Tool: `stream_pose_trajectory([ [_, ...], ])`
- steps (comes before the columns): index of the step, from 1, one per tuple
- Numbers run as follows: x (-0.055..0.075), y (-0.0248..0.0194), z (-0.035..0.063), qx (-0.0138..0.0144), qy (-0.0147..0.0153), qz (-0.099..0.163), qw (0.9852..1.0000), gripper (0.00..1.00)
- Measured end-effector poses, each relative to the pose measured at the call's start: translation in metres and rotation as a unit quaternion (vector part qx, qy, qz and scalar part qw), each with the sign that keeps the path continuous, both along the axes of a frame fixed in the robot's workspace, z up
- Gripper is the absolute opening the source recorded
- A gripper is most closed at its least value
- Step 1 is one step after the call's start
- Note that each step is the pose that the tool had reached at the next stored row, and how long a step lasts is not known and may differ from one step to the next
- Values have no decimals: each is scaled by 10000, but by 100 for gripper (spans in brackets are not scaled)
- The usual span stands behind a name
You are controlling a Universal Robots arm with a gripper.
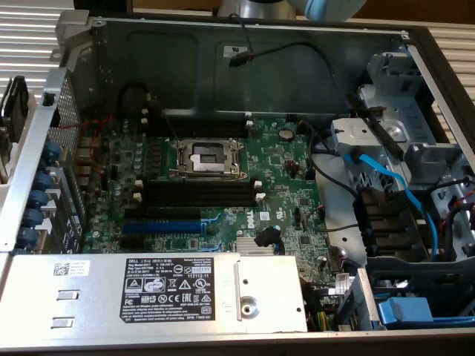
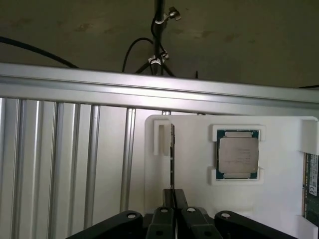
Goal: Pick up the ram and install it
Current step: 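Pick up the ram and move it above insertion slot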
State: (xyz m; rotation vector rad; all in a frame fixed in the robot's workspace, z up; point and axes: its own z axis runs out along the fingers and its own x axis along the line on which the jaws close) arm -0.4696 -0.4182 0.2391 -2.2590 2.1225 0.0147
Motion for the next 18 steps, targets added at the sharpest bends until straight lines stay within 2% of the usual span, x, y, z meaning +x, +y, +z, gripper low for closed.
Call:
stream_pose_trajectory([
  [3, -6, 0, 16, 10, 1, 0, 10000, 12],
  [5, -10, -1, 36, 26, 7, -1, 10000, 12],
  [12, -14, -8, 239, 73, 7, 0, 10000, 12],
  [18, -16, -11, 427, 93, 8, 0, 10000, 12],
])
